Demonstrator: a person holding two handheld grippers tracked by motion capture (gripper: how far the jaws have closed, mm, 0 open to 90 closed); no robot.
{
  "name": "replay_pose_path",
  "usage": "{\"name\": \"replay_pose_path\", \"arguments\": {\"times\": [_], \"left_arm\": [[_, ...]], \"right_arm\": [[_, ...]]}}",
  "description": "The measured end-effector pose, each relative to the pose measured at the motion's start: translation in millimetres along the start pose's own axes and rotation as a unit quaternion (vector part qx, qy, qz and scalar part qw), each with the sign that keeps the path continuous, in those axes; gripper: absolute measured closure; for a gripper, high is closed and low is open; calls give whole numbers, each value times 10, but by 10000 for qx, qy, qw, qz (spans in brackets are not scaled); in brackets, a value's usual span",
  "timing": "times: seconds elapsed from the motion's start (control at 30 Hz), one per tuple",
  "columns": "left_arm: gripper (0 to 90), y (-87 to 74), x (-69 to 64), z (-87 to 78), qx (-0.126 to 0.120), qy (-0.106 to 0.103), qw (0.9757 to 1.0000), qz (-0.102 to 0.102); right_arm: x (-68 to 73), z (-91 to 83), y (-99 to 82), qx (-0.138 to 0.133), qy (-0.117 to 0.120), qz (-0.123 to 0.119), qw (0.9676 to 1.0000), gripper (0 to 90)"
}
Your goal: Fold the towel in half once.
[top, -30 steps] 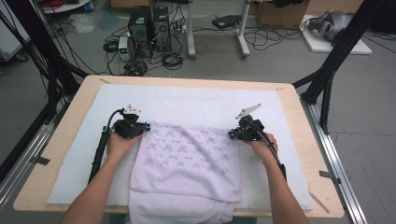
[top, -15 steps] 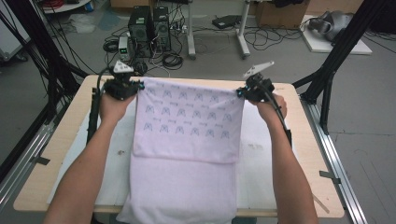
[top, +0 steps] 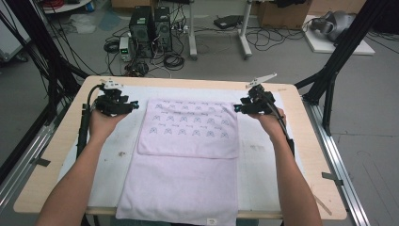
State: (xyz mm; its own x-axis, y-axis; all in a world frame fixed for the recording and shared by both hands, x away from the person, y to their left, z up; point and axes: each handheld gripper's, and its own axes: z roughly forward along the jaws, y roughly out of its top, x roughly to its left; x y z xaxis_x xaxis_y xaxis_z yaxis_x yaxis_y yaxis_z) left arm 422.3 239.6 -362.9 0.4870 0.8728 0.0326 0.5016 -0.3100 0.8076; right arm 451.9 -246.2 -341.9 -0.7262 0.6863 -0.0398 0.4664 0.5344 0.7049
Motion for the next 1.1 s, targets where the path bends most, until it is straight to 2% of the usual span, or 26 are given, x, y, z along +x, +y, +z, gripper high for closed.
{"name": "replay_pose_path", "arguments": {"times": [0.03, 0.07, 0.1, 0.13, 0.2, 0.27, 0.4, 0.43, 0.47, 0.5, 0.6, 0.73, 0.83, 0.9, 0.93, 1.1], "left_arm": [[497, -70, -19, -14, -57, -77, 10000, -15], [499, -128, -45, -25, -4, -105, 9999, 48], [494, -184, -74, -40, 14, -165, 9998, 59], [488, -232, -101, -54, 37, -289, 9996, 68], [486, -328, -175, -95, -37, -392, 9991, 156], [493, -408, -238, -125, -19, -502, 9984, 244], [509, -584, -348, -170, -28, -760, 9965, 357], [510, -622, -387, -174, 35, -817, 9957, 444], [510, -650, -410, -184, -13, -834, 9953, 496], [513, -687, -444, -197, -78, -885, 9948, 499], [517, -754, -510, -207, -80, -974, 9935, 580], [522, -851, -575, -207, -88, -1139, 9917, 592], [547, -910, -617, -217, -144, -1219, 9902, 668], [561, -933, -648, -209, -102, -1237, 9895, 743], [568, -939, -657, -205, -98, -1249, 9893, 749], [579, -968, -702, -164, 3, -1296, 9880, 842]], "right_arm": [[41, -3, -25, 109, 80, 38, 9999, 493], [77, -6, -57, 97, 188, 65, 9998, 498], [132, -21, -93, 11, 184, -52, 9998, 501], [186, -43, -126, -12, 218, -46, 9998, 500], [276, -61, -208, -216, 405, -12, 9989, 497], [393, -63, -312, -298, 499, -68, 9983, 496], [537, -52, -489, -425, 672, -99, 9968, 512], [567, -44, -530, -426, 694, -116, 9966, 513], [606, -33, -574, -397, 723, -137, 9965, 513], [624, -26, -599, -381, 739, -169, 9964, 514], [692, 4, -683, -353, 770, -193, 9962, 514], [774, 38, -781, -365, 757, -233, 9962, 515], [815, 64, -830, -150, 791, -259, 9964, 505], [853, 50, -863, -286, 730, -326, 9964, 521], [863, 41, -888, -334, 734, -282, 9963, 521], [887, 52, -1045, -364, 675, -207, 9968, 524]]}}
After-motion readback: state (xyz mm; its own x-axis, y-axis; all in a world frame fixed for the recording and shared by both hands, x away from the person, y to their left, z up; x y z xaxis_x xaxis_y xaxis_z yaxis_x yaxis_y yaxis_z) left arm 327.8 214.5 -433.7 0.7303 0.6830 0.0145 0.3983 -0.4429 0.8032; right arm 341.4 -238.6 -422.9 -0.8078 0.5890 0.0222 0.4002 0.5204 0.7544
